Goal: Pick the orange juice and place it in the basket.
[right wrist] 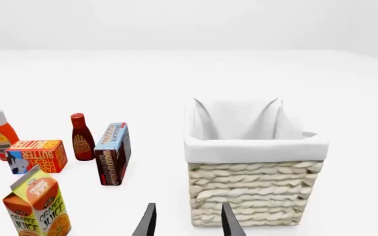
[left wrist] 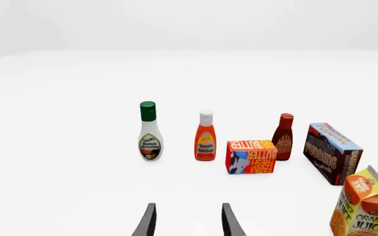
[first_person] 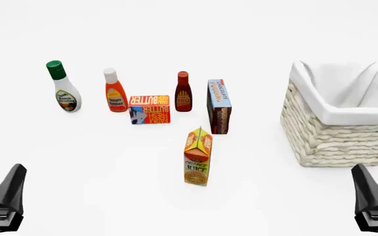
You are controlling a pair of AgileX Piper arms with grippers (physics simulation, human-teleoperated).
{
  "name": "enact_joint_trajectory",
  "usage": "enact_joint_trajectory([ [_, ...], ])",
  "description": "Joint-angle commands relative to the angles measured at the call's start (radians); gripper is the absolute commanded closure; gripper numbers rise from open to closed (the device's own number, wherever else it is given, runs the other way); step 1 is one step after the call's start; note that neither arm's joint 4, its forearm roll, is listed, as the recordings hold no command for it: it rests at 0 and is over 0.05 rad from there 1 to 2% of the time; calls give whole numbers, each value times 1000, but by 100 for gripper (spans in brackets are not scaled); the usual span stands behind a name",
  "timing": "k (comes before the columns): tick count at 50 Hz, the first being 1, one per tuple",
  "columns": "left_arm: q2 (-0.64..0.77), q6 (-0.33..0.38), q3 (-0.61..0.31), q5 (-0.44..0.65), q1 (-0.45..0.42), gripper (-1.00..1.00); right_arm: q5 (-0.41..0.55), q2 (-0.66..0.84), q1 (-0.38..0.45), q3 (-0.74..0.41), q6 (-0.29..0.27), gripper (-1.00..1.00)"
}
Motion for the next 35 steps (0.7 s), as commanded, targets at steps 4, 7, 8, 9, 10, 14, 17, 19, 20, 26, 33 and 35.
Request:
enact_joint_trajectory([
  [4, 7, -1, -5, -2, 2, -100, 1, 1, -4, -4, -4, -100],
  [7, 8, -1, -5, -2, 5, -100, -1, 0, -6, -4, -2, -100],
  [8, 8, -1, -5, -2, 5, -100, -2, 0, -5, -4, -2, -100],
  [9, 7, -1, -6, -1, 5, -100, -3, 0, -6, -4, -1, -100],
  [10, 6, -1, -6, 0, 6, -100, -5, 0, -6, -4, -1, -100],
  [14, 5, -1, -7, 2, 7, -100, -6, -1, -6, -5, 0, -100],
  [17, 3, -1, -7, 4, 8, -100, -1, 0, -7, -4, 2, -100],
  [19, 3, -1, -7, 4, 8, -100, 0, 0, -9, -4, 3, -100],
  [20, 2, -1, -7, 5, 8, -100, 6, 2, -12, -3, 0, -100],
  [26, 1, -1, -7, 6, 8, -100, 4, 6, -11, -2, -2, -100],
  [33, 1, -1, -8, 7, 8, -100, 24, 1, -26, -19, -34, -100],
  [35, 2, -1, -8, 6, 8, -100, 24, 13, -4, -25, -20, -100],
])
